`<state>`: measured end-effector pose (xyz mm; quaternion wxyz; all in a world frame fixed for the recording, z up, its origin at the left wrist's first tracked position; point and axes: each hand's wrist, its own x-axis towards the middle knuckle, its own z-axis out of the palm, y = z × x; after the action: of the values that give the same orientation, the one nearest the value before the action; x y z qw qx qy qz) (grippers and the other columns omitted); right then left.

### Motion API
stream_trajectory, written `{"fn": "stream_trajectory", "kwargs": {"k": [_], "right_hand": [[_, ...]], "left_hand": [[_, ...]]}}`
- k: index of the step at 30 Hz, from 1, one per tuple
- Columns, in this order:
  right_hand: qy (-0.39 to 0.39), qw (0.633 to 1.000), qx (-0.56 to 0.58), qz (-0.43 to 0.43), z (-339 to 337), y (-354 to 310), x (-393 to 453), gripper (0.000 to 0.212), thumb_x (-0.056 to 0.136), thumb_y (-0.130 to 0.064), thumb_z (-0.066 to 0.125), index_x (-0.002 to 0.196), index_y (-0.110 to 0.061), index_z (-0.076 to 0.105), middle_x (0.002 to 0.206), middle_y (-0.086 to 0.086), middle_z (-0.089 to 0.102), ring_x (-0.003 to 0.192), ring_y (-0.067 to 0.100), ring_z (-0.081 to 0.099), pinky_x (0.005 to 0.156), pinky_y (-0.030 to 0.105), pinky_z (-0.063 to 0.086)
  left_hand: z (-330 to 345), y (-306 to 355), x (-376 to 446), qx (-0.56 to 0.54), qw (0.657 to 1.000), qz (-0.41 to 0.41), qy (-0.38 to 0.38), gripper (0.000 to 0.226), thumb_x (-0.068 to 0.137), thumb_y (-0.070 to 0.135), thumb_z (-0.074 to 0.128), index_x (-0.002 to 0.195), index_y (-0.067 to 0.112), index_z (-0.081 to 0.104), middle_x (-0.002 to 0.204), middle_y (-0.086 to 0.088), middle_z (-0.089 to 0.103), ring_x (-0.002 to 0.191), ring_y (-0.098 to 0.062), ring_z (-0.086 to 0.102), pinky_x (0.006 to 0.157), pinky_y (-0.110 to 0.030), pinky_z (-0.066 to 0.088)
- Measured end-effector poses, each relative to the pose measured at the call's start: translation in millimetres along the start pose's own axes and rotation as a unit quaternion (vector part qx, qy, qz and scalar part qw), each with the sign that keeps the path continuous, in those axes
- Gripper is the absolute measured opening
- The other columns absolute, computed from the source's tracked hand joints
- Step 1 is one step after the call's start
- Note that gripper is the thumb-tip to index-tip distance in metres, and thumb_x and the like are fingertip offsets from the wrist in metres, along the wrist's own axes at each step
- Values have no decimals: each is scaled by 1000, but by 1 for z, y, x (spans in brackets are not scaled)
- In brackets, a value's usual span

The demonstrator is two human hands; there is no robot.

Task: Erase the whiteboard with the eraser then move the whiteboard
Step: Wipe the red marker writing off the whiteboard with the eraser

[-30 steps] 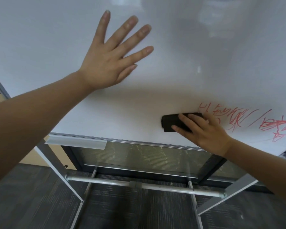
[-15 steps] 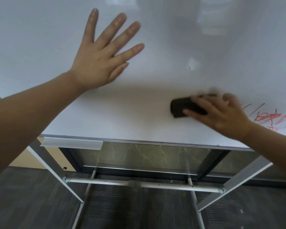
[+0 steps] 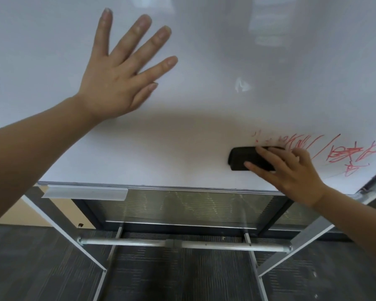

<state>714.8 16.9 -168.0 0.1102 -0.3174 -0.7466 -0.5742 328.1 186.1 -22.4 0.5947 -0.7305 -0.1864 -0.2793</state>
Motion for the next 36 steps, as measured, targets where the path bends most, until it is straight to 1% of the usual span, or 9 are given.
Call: {"fn": "stream_trajectory", "kwargs": {"k": [3, 7, 11, 15, 18, 21, 25, 31, 36], "right_hand": [[-9, 1000, 9, -9, 2, -2, -11, 47, 94, -5, 58, 135, -24, 48, 130, 14, 51, 105, 29, 51, 79, 41, 37], [-6, 1000, 14, -7, -2, 14, -4, 48, 92, -4, 58, 134, -27, 50, 132, 12, 49, 107, 27, 51, 77, 41, 36], [12, 992, -25, 123, -6, 34, 10, 57, 81, -4, 68, 129, -32, 54, 133, 10, 50, 102, 28, 51, 78, 41, 34], [15, 967, -13, 255, -6, 23, 24, 51, 86, -13, 67, 130, -33, 51, 134, 10, 48, 95, 32, 51, 77, 41, 34], [34, 914, 21, 404, -8, 9, 39, 46, 91, -16, 57, 133, -33, 47, 134, 11, 45, 96, 34, 51, 79, 42, 33], [48, 858, 50, 508, -13, -6, 54, 52, 82, -18, 54, 133, -28, 47, 133, 18, 48, 101, 37, 51, 83, 42, 32], [98, 732, 61, 671, -13, -17, 61, 51, 87, -18, 56, 135, -28, 44, 132, 18, 49, 109, 34, 47, 89, 44, 34], [149, 574, 68, 802, -5, -20, 48, 49, 91, -20, 62, 138, -25, 49, 131, 19, 48, 111, 32, 45, 91, 51, 42], [144, 534, 82, 829, 1, -47, 69, 57, 89, -15, 67, 140, -29, 45, 132, 16, 46, 111, 30, 44, 90, 58, 44]], "left_hand": [[1, 4, 3, -9, 1000, 7, 3, 55, 103, 37, 28, 155, 20, 24, 157, -15, 29, 145, -33, 18, 107, -69, 18], [2, 5, 1, -28, 999, 3, 17, 55, 103, 35, 31, 155, 19, 25, 159, -14, 24, 149, -32, 10, 115, -62, 3], [1, 7, 7, -64, 998, -10, 12, 54, 102, 32, 35, 153, 17, 29, 159, -16, 25, 148, -35, 14, 111, -68, 6], [-4, 24, 34, -100, 995, 10, 19, 52, 103, 33, 37, 152, 17, 33, 158, -15, 28, 146, -34, 24, 108, -70, 10], [-8, 45, 79, -122, 991, 31, 39, 51, 103, 33, 40, 152, 18, 34, 157, -12, 29, 145, -33, 27, 110, -69, 8], [-15, 65, 127, -136, 987, 68, 50, 53, 103, 33, 41, 153, 20, 30, 159, -10, 26, 146, -32, 23, 110, -68, 7], [-21, 82, 160, -119, 987, 99, 47, 54, 102, 36, 39, 154, 22, 27, 162, -8, 18, 148, -30, 15, 110, -67, -1], [-18, 77, 153, -137, 985, 99, 46, 54, 103, 34, 36, 154, 21, 25, 162, -9, 15, 149, -31, 11, 111, -67, -6], [-20, 74, 147, -140, 985, 94, 41, 53, 104, 33, 35, 154, 20, 26, 162, -10, 15, 149, -31, 10, 111, -66, -7]]}}
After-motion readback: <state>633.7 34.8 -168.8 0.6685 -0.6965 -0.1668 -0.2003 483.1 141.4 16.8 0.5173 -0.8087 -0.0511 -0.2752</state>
